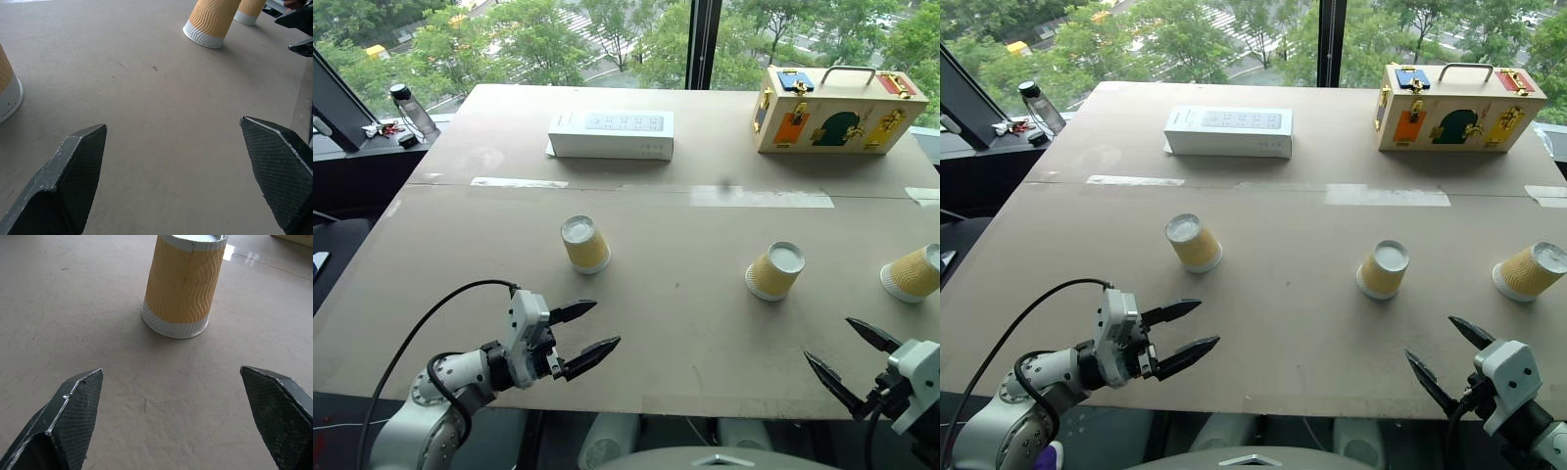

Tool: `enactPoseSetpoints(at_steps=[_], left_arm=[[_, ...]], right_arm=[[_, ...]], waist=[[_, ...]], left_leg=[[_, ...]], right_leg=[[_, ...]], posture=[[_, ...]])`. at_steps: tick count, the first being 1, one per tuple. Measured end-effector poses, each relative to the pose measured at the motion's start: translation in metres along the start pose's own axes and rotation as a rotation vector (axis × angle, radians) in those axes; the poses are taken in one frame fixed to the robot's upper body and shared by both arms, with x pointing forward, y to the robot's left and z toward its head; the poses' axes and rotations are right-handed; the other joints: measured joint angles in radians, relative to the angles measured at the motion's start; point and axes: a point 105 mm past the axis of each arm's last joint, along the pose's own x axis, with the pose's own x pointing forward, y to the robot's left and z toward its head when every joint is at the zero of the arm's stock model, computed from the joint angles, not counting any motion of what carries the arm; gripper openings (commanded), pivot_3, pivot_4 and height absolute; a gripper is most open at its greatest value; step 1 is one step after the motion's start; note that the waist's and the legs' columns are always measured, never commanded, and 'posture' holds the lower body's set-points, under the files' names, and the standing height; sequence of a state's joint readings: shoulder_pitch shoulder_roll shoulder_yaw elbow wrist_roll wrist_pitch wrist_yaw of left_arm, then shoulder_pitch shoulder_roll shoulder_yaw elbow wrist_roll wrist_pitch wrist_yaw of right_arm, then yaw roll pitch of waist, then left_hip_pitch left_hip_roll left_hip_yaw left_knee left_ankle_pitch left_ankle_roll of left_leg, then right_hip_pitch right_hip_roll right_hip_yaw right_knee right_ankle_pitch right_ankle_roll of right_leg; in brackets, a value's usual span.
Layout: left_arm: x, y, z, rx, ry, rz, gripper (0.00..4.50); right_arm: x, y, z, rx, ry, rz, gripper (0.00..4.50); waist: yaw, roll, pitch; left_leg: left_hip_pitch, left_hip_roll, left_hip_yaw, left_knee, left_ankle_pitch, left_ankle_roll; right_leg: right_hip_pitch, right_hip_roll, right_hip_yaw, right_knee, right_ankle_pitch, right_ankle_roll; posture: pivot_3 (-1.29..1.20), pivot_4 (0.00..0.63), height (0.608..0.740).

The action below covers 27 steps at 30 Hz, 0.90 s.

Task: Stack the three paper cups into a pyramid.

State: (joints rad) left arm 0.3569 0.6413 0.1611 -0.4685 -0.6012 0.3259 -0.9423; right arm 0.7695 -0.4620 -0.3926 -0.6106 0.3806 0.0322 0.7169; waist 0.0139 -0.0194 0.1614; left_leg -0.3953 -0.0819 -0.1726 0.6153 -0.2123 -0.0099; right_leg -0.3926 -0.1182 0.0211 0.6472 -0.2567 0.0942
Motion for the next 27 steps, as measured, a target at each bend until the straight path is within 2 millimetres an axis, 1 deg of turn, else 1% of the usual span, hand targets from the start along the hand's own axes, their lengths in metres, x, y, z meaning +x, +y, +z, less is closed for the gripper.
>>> enactPoseSetpoints(at_steps=[2, 3, 5, 8, 11, 13, 16, 20, 23, 24, 27], left_arm=[[0.0, 0.0, 0.0, 0.001, -0.002, -0.003, 4.5], [-0.001, -0.001, 0.003, 0.005, -0.013, -0.014, 4.5], [0.002, -0.001, 0.011, 0.024, -0.044, -0.043, 4.5], [0.0, -0.004, 0.02, 0.054, -0.08, -0.092, 4.5], [0.0, -0.012, 0.026, 0.074, -0.093, -0.153, 4.5], [-0.001, -0.016, 0.031, 0.094, -0.101, -0.185, 4.5], [-0.003, -0.019, 0.033, 0.101, -0.105, -0.198, 4.5], [-0.006, -0.019, 0.032, 0.102, -0.101, -0.195, 4.5], [-0.007, -0.018, 0.033, 0.107, -0.102, -0.19, 4.5], [-0.007, -0.018, 0.034, 0.11, -0.103, -0.189, 4.5], [-0.007, -0.017, 0.034, 0.112, -0.104, -0.185, 4.5]], right_arm=[[0.002, -0.001, 0.001, 0.0, -0.004, -0.001, 4.43], [0.008, -0.003, 0.003, 0.007, -0.005, 0.001, 4.43], [0.021, -0.002, 0.013, 0.022, -0.033, 0.019, 4.43], [0.036, 0.003, 0.036, 0.032, -0.097, 0.054, 4.43], [0.05, 0.005, 0.046, 0.05, -0.123, 0.054, 4.43], [0.06, 0.004, 0.05, 0.062, -0.13, 0.04, 4.43], [0.075, 0.0, 0.054, 0.078, -0.135, -0.01, 4.43], [0.086, -0.007, 0.059, 0.09, -0.148, -0.052, 4.43], [0.098, -0.017, 0.057, 0.095, -0.136, -0.095, 4.43], [0.103, -0.024, 0.054, 0.092, -0.123, -0.119, 4.43], [0.107, -0.027, 0.049, 0.097, -0.108, -0.126, 3.68]], waist=[[0.0, 0.0, 0.0], [-0.002, 0.0, 0.0], [-0.004, 0.0, 0.0], [-0.001, 0.002, -0.001], [0.0, 0.002, -0.001], [0.0, 0.002, -0.001], [-0.002, 0.001, -0.001], [-0.002, 0.002, -0.001], [-0.002, 0.002, -0.001], [-0.002, 0.002, -0.001], [0.0, 0.002, -0.001]], left_leg=[[0.0, 0.0, 0.0, 0.0, 0.0, 0.0], [0.0, 0.0, 0.0, 0.0, 0.0, 0.0], [0.0, 0.001, 0.001, 0.0, 0.0, 0.0], [0.0, 0.001, 0.0, -0.001, 0.0, 0.0], [-0.002, 0.0, 0.0, -0.001, 0.0, 0.0], [-0.002, 0.0, 0.001, -0.001, 0.0, 0.0], [-0.002, 0.0, 0.001, -0.001, 0.0, 0.0], [-0.001, 0.0, 0.0, -0.001, 0.0, 0.0], [-0.001, 0.0, 0.0, -0.001, 0.0, 0.0], [-0.001, 0.0, 0.0, -0.001, 0.0, 0.0], [-0.001, 0.0, 0.0, -0.001, 0.0, 0.0]], right_leg=[[0.0, 0.0, 0.0, 0.0, 0.0, 0.0], [0.0, 0.0, 0.0, 0.0, 0.0, 0.0], [0.0, 0.0, 0.0, 0.0, 0.0, 0.0], [0.0, 0.001, -0.001, 0.0, 0.0, 0.0], [0.0, 0.0, -0.002, -0.003, 0.002, -0.004], [0.0, 0.0, -0.001, -0.003, 0.003, -0.004], [0.0, 0.0, -0.001, -0.004, 0.003, -0.004], [0.0, 0.001, -0.001, -0.003, 0.003, -0.004], [0.0, 0.001, -0.001, -0.003, 0.003, -0.004], [0.0, 0.001, -0.002, -0.003, 0.003, -0.004], [0.0, 0.002, -0.002, -0.003, 0.003, -0.004]], posture=[[0.0, 0.15, 0.74], [0.0, 0.15, 0.74], [0.0, 0.15, 0.74], [0.0, 0.15, 0.74], [0.0, 0.15, 0.74], [0.0, 0.15, 0.74], [0.0, 0.15, 0.74], [0.0, 0.15, 0.74], [0.0, 0.15, 0.74], [0.0, 0.15, 0.74], [0.0, 0.15, 0.74]])
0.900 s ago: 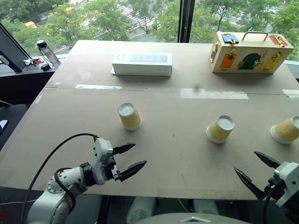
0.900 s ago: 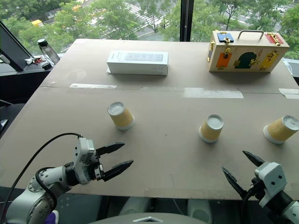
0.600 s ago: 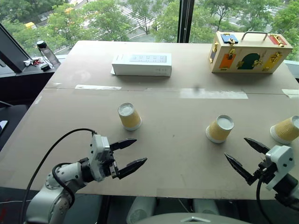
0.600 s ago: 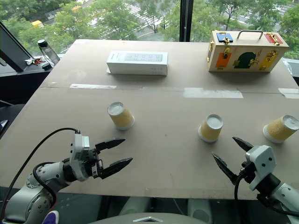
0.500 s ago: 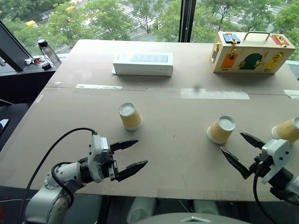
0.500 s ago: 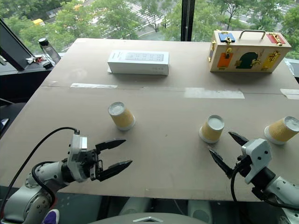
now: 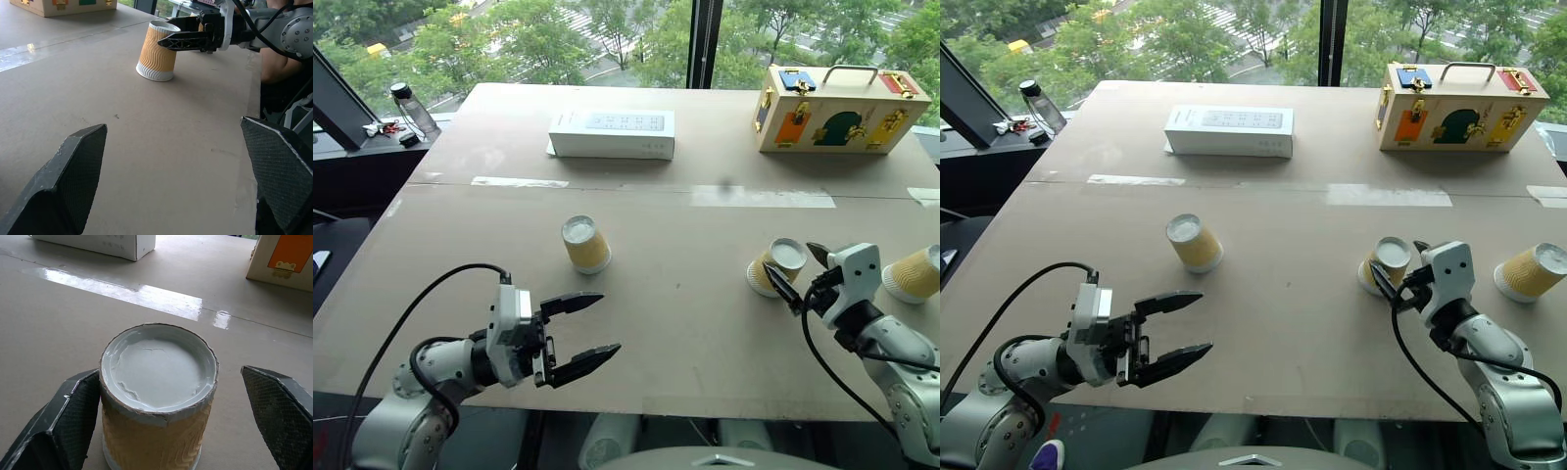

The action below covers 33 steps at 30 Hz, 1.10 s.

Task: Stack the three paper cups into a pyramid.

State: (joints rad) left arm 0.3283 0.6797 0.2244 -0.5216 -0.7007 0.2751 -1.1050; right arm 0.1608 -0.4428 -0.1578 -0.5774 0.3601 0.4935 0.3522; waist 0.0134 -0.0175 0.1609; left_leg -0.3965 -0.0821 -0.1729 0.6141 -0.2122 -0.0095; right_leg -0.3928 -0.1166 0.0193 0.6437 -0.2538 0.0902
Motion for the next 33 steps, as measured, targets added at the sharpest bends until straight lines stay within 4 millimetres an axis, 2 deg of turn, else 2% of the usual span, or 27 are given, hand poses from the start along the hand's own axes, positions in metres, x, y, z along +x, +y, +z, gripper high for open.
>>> enactPoseSetpoints(at_steps=[1, 3, 9, 15, 20, 21, 22, 25, 28, 32, 33], left_arm=[[0.0, 0.001, 0.001, 0.003, -0.001, 0.001, 4.5], [0.001, 0.002, 0.001, 0.007, -0.003, 0.009, 4.5], [-0.001, 0.001, -0.001, -0.005, 0.004, 0.024, 4.5], [-0.005, 0.003, -0.001, -0.001, -0.005, 0.067, 4.5], [-0.01, 0.003, -0.001, 0.002, -0.015, 0.097, 4.5], [-0.01, 0.003, -0.002, -0.002, -0.021, 0.105, 4.5], [-0.01, 0.003, -0.002, -0.003, -0.024, 0.113, 4.5], [-0.012, 0.001, -0.003, -0.007, -0.024, 0.134, 4.5], [-0.019, 0.006, -0.003, -0.011, -0.033, 0.204, 4.5], [-0.034, 0.024, -0.002, -0.008, -0.062, 0.373, 4.5], [-0.04, 0.032, -0.004, -0.004, -0.059, 0.43, 4.5]], right_arm=[[0.002, 0.0, -0.002, 0.006, 0.0, 0.005, 3.09], [0.004, 0.0, -0.001, 0.008, -0.01, 0.011, 2.2], [0.011, 0.004, 0.005, 0.0, -0.04, 0.053, 2.16], [0.035, 0.001, 0.016, -0.033, -0.068, 0.076, 2.16], [0.051, 0.003, 0.014, -0.053, -0.048, 0.097, 2.16], [0.054, 0.003, 0.013, -0.053, -0.043, 0.101, 2.95], [0.055, 0.003, 0.014, -0.055, -0.043, 0.105, 3.2], [0.059, 0.004, 0.008, -0.043, -0.019, 0.126, 4.45], [0.056, 0.005, 0.008, -0.032, -0.02, 0.153, 4.45], [0.037, 0.011, 0.024, -0.031, -0.104, 0.227, 4.45], [0.027, 0.013, 0.03, -0.034, -0.13, 0.266, 4.45]], waist=[[-0.001, 0.0, 0.0], [-0.002, 0.0, 0.0], [-0.006, 0.001, 0.0], [-0.018, 0.001, 0.0], [-0.025, 0.001, 0.0], [-0.025, 0.001, 0.001], [-0.025, 0.001, 0.0], [-0.025, 0.001, 0.0], [-0.025, 0.001, 0.001], [-0.021, 0.001, 0.001], [-0.019, 0.001, 0.001]], left_leg=[[0.0, 0.0, 0.0, 0.0, 0.0, 0.0], [0.0, 0.0, 0.001, 0.0, 0.0, 0.0], [0.0, 0.0, 0.001, 0.0, 0.0, 0.0], [0.0, 0.0, 0.0, 0.0, 0.0, 0.0], [0.0, 0.0, 0.001, -0.001, 0.0, 0.0], [0.0, 0.0, 0.001, -0.001, 0.0, 0.0], [0.0, 0.0, 0.001, -0.001, 0.0, 0.0], [0.0, 0.0, 0.001, -0.001, 0.0, 0.0], [0.0, 0.0, 0.001, -0.001, 0.0, 0.0], [0.0, 0.0, 0.0, -0.001, 0.0, 0.0], [0.0, 0.0, 0.0, -0.001, 0.0, 0.0]], right_leg=[[0.0, 0.0, 0.0, 0.0, 0.0, 0.0], [0.0, 0.0, 0.001, 0.0, 0.0, 0.0], [0.0, 0.0, 0.001, 0.0, 0.0, 0.0], [0.0, 0.001, 0.0, 0.0, 0.0, 0.0], [0.0, 0.0, 0.001, 0.0, 0.001, 0.0], [-0.001, 0.0, 0.001, 0.0, 0.001, 0.0], [-0.001, 0.0, 0.001, 0.0, 0.001, 0.0], [-0.001, 0.001, 0.001, 0.0, 0.0, 0.0], [-0.001, 0.001, 0.001, 0.0, 0.0, 0.0], [-0.001, 0.0, 0.001, 0.0, 0.002, 0.004], [0.0, 0.0, 0.001, 0.0, 0.002, 0.004]], posture=[[0.0, 0.15, 0.74], [0.0, 0.15, 0.74], [0.0, 0.15, 0.74], [0.0, 0.15, 0.74], [0.0, 0.15, 0.74], [0.0, 0.15, 0.74], [0.0, 0.15, 0.74], [0.0, 0.15, 0.74], [0.0, 0.15, 0.74], [0.0, 0.15, 0.74], [0.0, 0.15, 0.74]])
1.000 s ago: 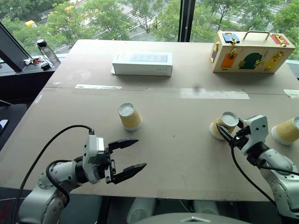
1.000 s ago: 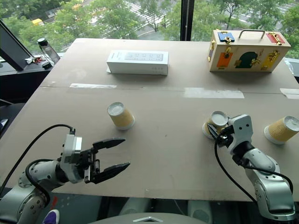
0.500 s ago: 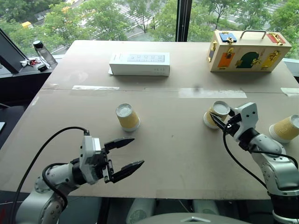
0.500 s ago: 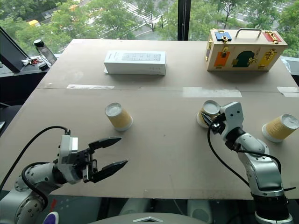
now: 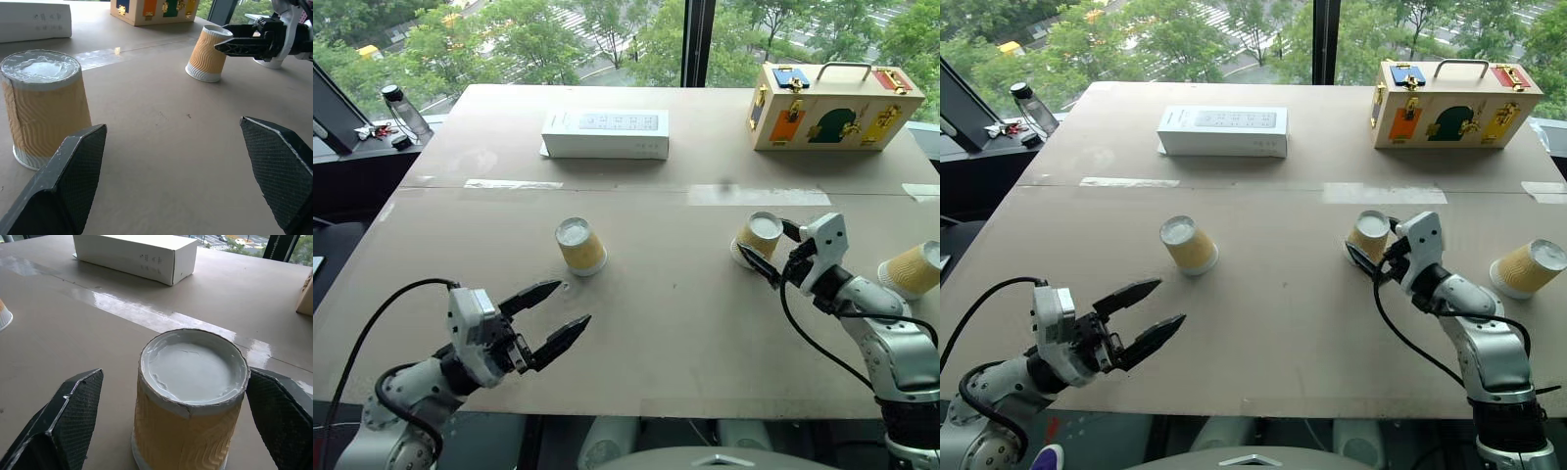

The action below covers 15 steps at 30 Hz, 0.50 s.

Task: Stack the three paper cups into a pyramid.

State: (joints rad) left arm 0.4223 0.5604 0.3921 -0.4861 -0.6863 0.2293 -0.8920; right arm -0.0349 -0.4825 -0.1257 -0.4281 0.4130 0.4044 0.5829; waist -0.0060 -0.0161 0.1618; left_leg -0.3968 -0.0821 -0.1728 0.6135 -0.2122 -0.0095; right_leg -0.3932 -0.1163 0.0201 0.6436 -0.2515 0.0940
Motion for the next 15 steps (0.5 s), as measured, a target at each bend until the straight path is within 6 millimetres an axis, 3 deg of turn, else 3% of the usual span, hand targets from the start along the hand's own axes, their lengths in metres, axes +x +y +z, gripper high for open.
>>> enactPoseSetpoints(at_steps=[3, 5, 15], left_arm=[[-0.007, 0.035, -0.004, 0.021, 0.023, 0.152, 4.5], [0.0, 0.052, 0.001, 0.061, 0.04, 0.161, 4.5], [0.05, 0.074, 0.013, 0.114, 0.071, 0.035, 4.5]], right_arm=[[-0.035, 0.02, 0.011, -0.009, -0.011, 0.152, 4.45], [-0.053, 0.036, 0.015, -0.021, -0.009, 0.251, 4.45], [-0.068, 0.063, 0.025, -0.042, -0.032, 0.353, 4.45]], waist=[[0.015, 0.0, 0.0], [0.019, -0.001, 0.0], [0.017, -0.002, 0.0]], left_leg=[[0.0, 0.0, -0.001, 0.0, 0.0, 0.0], [0.0, 0.0, -0.001, 0.001, 0.0, 0.0], [0.002, 0.0, 0.0, 0.001, 0.0, 0.0]], right_leg=[[0.001, 0.001, -0.002, 0.0, 0.0, 0.001], [0.001, 0.001, -0.002, 0.0, -0.001, 0.002], [0.001, 0.003, 0.0, -0.001, 0.002, 0.0]], posture=[[0.0, 0.15, 0.74], [0.0, 0.15, 0.74], [0.0, 0.15, 0.74]])
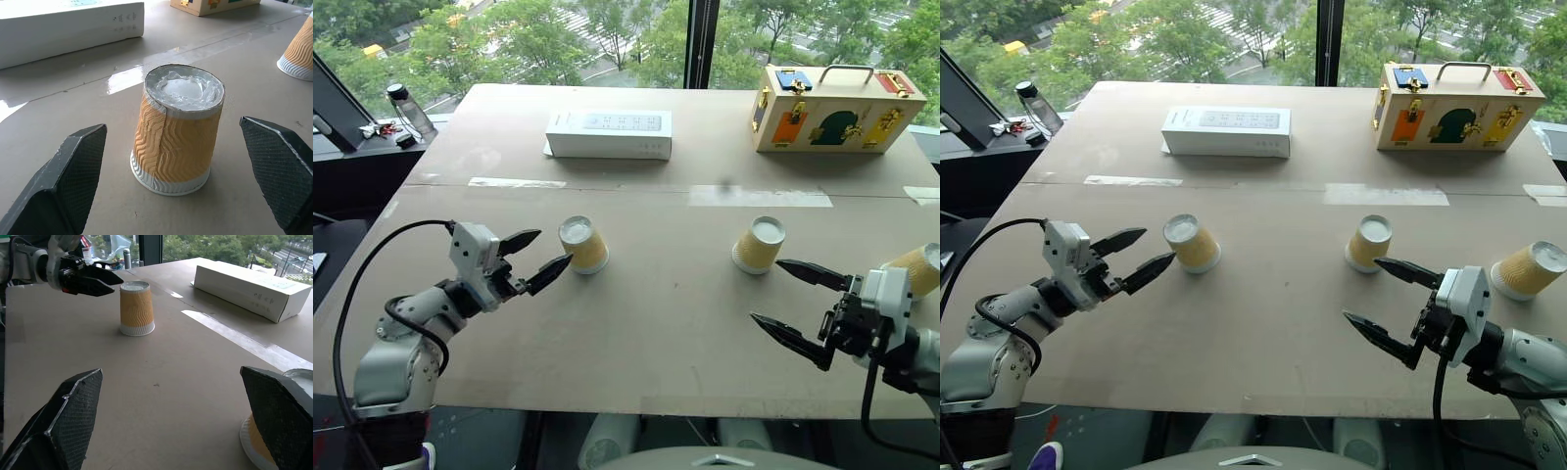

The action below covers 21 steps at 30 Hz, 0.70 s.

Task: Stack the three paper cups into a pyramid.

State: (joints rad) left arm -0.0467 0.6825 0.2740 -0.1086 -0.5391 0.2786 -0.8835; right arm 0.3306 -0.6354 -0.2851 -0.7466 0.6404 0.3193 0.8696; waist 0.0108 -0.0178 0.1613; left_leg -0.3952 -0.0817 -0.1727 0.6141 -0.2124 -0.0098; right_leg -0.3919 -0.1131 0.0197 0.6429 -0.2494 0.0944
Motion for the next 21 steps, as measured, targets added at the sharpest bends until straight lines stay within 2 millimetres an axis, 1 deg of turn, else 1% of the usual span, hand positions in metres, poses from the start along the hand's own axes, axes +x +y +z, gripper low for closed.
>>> enactPoseSetpoints(at_steps=[1, 5, 6, 7, 10, 11, 13, 15, 17, 19, 21], left_arm=[[0.009, 0.003, 0.0, 0.0, 0.006, -0.023, 4.5], [0.027, 0.004, -0.004, 0.012, 0.038, -0.092, 4.5], [0.031, 0.003, -0.004, 0.012, 0.043, -0.109, 3.96], [0.034, 0.002, -0.004, 0.013, 0.042, -0.126, 3.69], [0.043, -0.002, -0.001, 0.025, 0.036, -0.174, 2.37], [0.043, -0.003, -0.001, 0.027, 0.036, -0.181, 2.26], [0.046, -0.009, 0.001, 0.032, 0.031, -0.22, 2.26], [0.052, -0.019, 0.005, 0.021, 0.017, -0.287, 2.26], [0.066, -0.037, 0.017, 0.001, 0.007, -0.366, 2.26], [0.083, -0.056, 0.035, 0.002, -0.016, -0.455, 2.26], [0.093, -0.068, 0.047, 0.016, -0.044, -0.507, 2.26]], right_arm=[[0.0, 0.003, -0.001, 0.002, 0.005, -0.001, 4.45], [0.003, 0.011, 0.0, -0.013, 0.004, -0.007, 4.45], [0.003, 0.012, 0.001, -0.016, 0.006, -0.011, 4.5], [0.003, 0.013, 0.0, -0.017, 0.009, -0.018, 4.5], [0.001, 0.014, 0.0, -0.015, 0.017, -0.043, 4.5], [0.001, 0.014, -0.001, -0.014, 0.018, -0.046, 4.5], [-0.001, 0.014, -0.002, -0.017, 0.025, -0.065, 4.5], [-0.003, 0.015, -0.003, -0.03, 0.035, -0.085, 4.5], [-0.005, 0.015, -0.004, -0.029, 0.037, -0.117, 4.5], [-0.007, 0.014, -0.005, -0.031, 0.039, -0.146, 4.5], [-0.008, 0.015, -0.004, -0.036, 0.04, -0.152, 4.5]], waist=[[0.002, 0.0, 0.0], [0.0, 0.0, 0.0], [-0.001, 0.0, 0.0], [-0.001, 0.0, 0.0], [-0.002, 0.0, 0.0], [-0.002, 0.0, 0.0], [-0.001, 0.0, 0.0], [0.003, -0.001, 0.0], [0.007, -0.002, 0.001], [0.007, -0.002, 0.001], [0.001, -0.002, 0.001]], left_leg=[[0.0, -0.001, 0.0, 0.0, 0.0, 0.0], [-0.001, -0.001, 0.0, 0.0, 0.0, 0.0], [-0.001, -0.001, 0.0, 0.0, 0.0, 0.0], [-0.001, -0.001, 0.0, 0.0, 0.0, 0.0], [-0.001, 0.0, 0.0, 0.0, 0.0, 0.0], [-0.001, 0.0, 0.0, 0.0, 0.0, 0.0], [-0.001, 0.0, 0.0, 0.0, 0.0, 0.0], [-0.001, 0.0, -0.001, 0.0, 0.0, 0.0], [-0.002, -0.001, -0.002, 0.002, 0.0, 0.0], [-0.002, -0.001, -0.002, 0.003, 0.0, 0.0], [-0.001, -0.001, -0.001, 0.003, 0.0, 0.0]], right_leg=[[0.0, 0.0, 0.0, 0.0, 0.0, 0.0], [-0.001, 0.0, 0.0, 0.0, 0.0, 0.0], [-0.001, 0.0, 0.0, 0.0, 0.0, 0.0], [-0.001, 0.0, 0.0, 0.0, 0.0, 0.0], [-0.001, 0.0, 0.0, 0.0, 0.0, 0.0], [0.0, 0.0, 0.0, 0.0, 0.0, 0.0], [-0.001, 0.0, 0.0, 0.0, 0.0, 0.0], [0.0, 0.0, 0.0, 0.0, 0.0, 0.0], [0.0, 0.0, -0.001, 0.0, 0.0, 0.001], [0.001, 0.0, -0.001, 0.0, -0.001, 0.003], [0.001, 0.0, -0.001, 0.0, -0.001, 0.004]], posture=[[0.0, 0.15, 0.74], [0.0, 0.15, 0.74], [0.0, 0.15, 0.74], [0.0, 0.15, 0.74], [0.0, 0.15, 0.74], [0.0, 0.15, 0.74], [0.0, 0.15, 0.74], [0.0, 0.15, 0.74], [0.0, 0.15, 0.74], [0.0, 0.15, 0.74], [0.0, 0.15, 0.74]])
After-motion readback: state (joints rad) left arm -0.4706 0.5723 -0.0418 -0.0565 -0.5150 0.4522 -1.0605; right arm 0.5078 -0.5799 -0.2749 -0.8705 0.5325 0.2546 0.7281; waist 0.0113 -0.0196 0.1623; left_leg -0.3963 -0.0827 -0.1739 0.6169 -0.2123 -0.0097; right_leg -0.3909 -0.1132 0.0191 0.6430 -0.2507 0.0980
